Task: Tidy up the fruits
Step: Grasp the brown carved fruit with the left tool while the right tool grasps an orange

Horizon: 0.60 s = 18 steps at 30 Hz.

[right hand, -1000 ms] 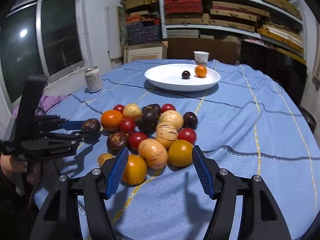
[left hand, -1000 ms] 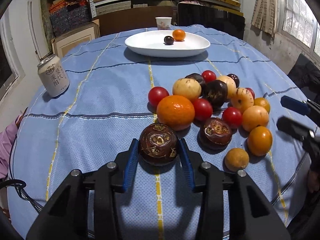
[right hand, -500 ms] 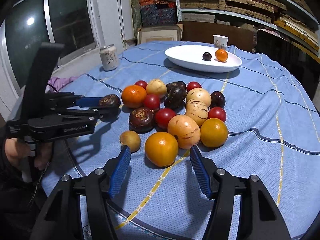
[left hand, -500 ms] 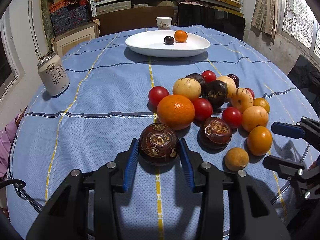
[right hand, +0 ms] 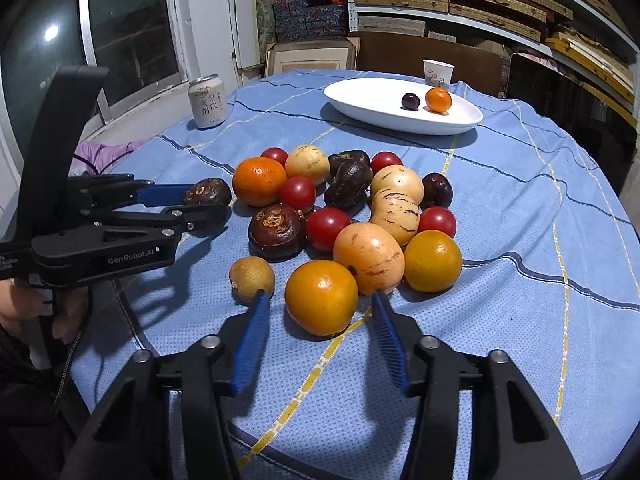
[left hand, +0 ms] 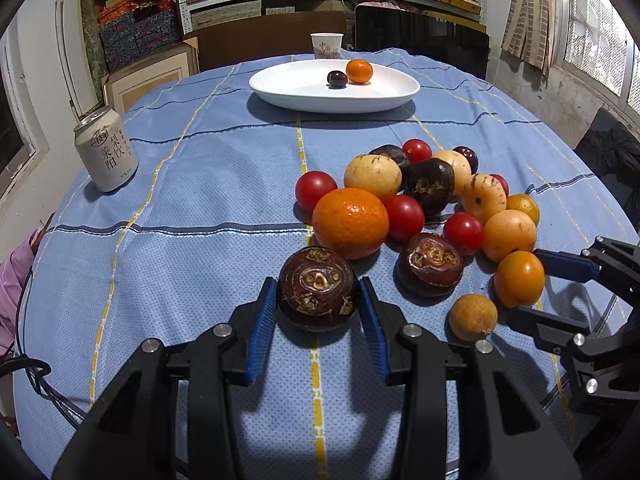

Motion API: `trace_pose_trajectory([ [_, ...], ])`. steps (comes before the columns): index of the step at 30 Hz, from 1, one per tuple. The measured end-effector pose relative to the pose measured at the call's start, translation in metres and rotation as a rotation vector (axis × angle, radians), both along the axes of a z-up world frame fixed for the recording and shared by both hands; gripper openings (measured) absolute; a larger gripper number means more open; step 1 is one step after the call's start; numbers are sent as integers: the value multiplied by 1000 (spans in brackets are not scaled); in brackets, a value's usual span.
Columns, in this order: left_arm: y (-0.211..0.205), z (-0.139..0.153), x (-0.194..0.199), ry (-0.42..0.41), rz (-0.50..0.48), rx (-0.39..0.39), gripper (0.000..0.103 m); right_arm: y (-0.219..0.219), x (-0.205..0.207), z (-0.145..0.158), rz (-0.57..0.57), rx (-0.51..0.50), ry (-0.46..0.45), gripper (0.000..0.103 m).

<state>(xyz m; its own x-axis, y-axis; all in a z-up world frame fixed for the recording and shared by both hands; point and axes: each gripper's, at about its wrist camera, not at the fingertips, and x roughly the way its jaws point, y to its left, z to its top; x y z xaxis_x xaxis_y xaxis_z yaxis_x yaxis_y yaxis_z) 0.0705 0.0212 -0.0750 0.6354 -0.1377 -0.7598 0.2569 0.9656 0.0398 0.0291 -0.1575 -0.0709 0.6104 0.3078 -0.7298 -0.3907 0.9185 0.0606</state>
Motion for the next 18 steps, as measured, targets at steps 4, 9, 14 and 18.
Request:
trace_pose_trajectory([
  [4, 0, 0, 0, 0, 0, 0, 40, -1, 1, -1, -1, 6, 10, 39],
  [9, 0, 0, 0, 0, 0, 0, 40, 1, 2, -2, -1, -5, 9, 38],
  [14, 0, 0, 0, 0, 0, 0, 40, 0, 3, -2, -4, -1, 15, 38],
  [18, 0, 0, 0, 0, 0, 0, 40, 0, 3, -2, -4, -1, 19, 39],
])
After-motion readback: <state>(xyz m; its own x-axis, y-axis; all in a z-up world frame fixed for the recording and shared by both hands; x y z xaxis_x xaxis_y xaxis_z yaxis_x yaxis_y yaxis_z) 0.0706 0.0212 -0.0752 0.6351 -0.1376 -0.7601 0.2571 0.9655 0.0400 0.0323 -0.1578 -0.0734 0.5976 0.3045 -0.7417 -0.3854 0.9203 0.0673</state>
